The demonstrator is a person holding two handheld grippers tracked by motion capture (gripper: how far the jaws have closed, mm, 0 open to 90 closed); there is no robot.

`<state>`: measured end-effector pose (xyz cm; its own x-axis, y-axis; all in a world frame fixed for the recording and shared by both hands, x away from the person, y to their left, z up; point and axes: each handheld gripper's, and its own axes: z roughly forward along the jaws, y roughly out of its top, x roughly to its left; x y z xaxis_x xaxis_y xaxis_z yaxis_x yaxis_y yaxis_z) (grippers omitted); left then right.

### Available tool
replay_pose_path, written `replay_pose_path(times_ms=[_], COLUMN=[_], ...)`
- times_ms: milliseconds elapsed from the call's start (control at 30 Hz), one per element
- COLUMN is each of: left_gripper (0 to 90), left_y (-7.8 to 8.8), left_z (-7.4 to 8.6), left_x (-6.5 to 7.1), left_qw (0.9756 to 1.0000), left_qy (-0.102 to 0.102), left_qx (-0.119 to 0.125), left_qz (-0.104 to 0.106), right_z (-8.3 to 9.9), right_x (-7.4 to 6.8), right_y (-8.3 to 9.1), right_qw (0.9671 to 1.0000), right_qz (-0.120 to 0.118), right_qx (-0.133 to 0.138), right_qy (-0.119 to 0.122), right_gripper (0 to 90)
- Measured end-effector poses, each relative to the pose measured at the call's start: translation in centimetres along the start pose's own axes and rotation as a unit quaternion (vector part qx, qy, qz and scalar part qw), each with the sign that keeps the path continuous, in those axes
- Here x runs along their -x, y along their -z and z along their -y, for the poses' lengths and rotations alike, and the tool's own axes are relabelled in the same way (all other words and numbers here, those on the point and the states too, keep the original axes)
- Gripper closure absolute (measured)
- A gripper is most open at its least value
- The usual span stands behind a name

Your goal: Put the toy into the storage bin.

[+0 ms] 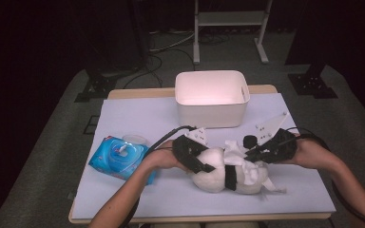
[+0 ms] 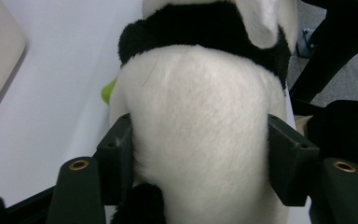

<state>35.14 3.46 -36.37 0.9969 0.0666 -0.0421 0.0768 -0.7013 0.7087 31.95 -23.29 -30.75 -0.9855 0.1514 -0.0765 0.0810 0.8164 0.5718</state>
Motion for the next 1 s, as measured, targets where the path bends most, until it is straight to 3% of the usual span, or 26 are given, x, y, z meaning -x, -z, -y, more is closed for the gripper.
replay_pose_path(times_ms=[67, 200, 333, 467, 567, 733, 833, 1000], left_gripper=[37.8, 37.8, 37.0, 34.9, 34.0, 32.0, 30.7, 25.2], left_y=[0.4, 0.8, 0.7, 0.5, 0.6, 0.6, 0.8, 1.1], left_z=[-0.5, -1.0, -1.4, -0.6, 0.2, 0.6, 0.8, 0.6], left_x=[0.0, 0.2, 0.7, 1.0, 1.2, 1.4, 1.6, 1.4], left_qw=[0.9996, 0.9986, 0.9985, 0.9991, 0.9994, 0.9995, 0.9996, 0.9996], left_qy=[-0.019, -0.037, -0.044, -0.035, -0.025, -0.018, -0.008, 0.004], left_qx=[-0.002, -0.005, 0.008, -0.003, 0.013, 0.020, 0.027, 0.029], left_qz=[-0.020, -0.037, -0.031, -0.023, -0.018, -0.015, -0.010, -0.002], right_z=[-1.0, -2.4, -3.8, -4.6, -4.2, -3.7, -2.5, -0.5], right_x=[0.3, 0.6, 0.9, 0.9, 0.8, 0.5, 0.3, -0.1], right_y=[-0.3, -0.8, -1.8, -3.5, -3.9, -2.9, -1.2, 0.0], right_qw=[1.0000, 0.9999, 0.9998, 0.9994, 0.9992, 0.9993, 0.9997, 1.0000], right_qz=[0.000, 0.002, -0.003, -0.014, -0.023, -0.019, -0.010, -0.007], right_qx=[0.001, -0.002, 0.002, -0.008, -0.014, -0.016, -0.017, -0.004], right_qy=[0.004, 0.015, 0.022, 0.030, 0.029, 0.027, 0.014, -0.006], right_gripper=[83.1, 83.1, 82.9, 82.8, 82.8, 82.8, 82.8, 82.8])
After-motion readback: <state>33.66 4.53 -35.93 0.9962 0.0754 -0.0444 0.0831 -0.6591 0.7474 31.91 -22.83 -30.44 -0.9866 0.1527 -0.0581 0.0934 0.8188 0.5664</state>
